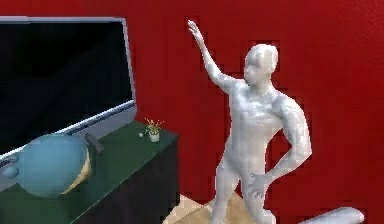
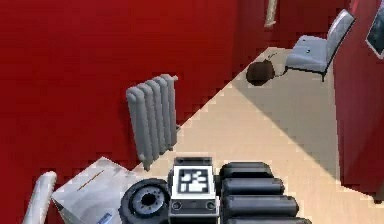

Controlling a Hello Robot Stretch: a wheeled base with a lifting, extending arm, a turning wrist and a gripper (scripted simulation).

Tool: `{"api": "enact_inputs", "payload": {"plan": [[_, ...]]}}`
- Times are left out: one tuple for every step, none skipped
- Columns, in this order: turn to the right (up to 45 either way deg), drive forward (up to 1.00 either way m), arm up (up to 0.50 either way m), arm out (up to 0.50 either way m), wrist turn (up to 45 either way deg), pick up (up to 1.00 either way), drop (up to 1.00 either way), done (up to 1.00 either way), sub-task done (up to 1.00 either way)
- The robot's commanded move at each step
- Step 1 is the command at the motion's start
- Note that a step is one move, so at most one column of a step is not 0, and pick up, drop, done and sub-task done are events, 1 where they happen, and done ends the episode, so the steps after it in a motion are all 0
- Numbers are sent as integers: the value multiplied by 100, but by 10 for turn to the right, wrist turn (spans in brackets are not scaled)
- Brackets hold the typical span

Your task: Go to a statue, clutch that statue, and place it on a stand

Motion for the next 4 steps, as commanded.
{"api": "enact_inputs", "payload": {"plan": [[0, 30, 0, 0, 0, 0, 0, 0, 0], [-450, 0, 0, 0, 0, 0, 0, 0, 0], [-450, 0, 0, 0, 0, 0, 0, 0, 0], [-90, 0, 0, 0, 0, 0, 0, 0, 0]]}}
